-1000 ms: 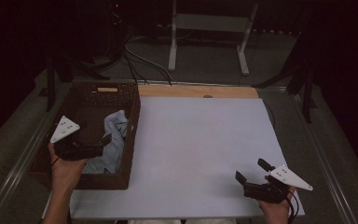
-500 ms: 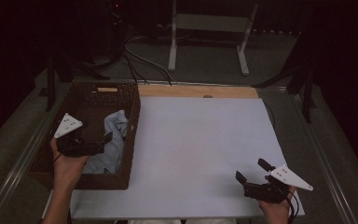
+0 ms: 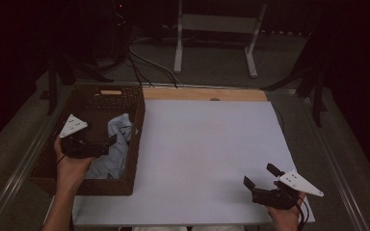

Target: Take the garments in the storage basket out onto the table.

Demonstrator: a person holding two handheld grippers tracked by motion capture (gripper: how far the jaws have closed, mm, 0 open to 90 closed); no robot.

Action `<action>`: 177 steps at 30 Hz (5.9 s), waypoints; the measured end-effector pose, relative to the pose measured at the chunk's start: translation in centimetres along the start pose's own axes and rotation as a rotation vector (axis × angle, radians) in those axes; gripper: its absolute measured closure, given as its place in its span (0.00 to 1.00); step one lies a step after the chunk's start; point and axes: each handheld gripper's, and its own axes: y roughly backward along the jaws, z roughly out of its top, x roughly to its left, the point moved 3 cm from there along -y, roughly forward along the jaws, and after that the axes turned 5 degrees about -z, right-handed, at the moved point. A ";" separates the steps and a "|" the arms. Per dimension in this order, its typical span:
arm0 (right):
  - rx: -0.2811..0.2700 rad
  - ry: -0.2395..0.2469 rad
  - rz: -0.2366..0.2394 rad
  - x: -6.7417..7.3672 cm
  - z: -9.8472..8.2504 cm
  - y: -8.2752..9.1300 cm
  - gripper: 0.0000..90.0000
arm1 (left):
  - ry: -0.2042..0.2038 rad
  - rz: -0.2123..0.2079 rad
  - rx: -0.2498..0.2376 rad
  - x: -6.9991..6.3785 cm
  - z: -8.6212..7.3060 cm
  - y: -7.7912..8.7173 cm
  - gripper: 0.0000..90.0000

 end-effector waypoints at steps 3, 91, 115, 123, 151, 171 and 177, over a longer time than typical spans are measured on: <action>0.000 0.001 0.000 0.0 0.0 0.0 0.00 | -0.001 0.002 0.003 0.2 0.2 -0.1 0.01; -0.004 0.000 -0.001 -0.1 0.0 0.0 0.00 | 0.020 -0.130 0.382 2.2 -2.2 -6.5 0.01; -0.006 0.000 0.001 -0.1 0.0 0.0 0.00 | 0.023 -0.173 0.531 2.3 -3.4 -7.8 0.01; -0.007 -0.001 0.001 -0.1 0.0 0.0 0.00 | 0.037 -0.162 0.673 1.9 -4.1 -8.3 0.01; -0.012 -0.003 -0.004 -0.2 0.1 0.1 0.00 | 0.060 -0.132 0.593 2.5 -1.8 -5.6 0.80; -0.012 -0.005 -0.003 -0.1 0.1 0.1 0.00 | 0.079 -0.112 0.432 2.9 -0.3 -3.2 0.80; -0.012 -0.006 -0.003 -0.2 0.1 0.2 0.00 | 0.076 -0.112 0.387 2.6 0.2 -2.8 0.80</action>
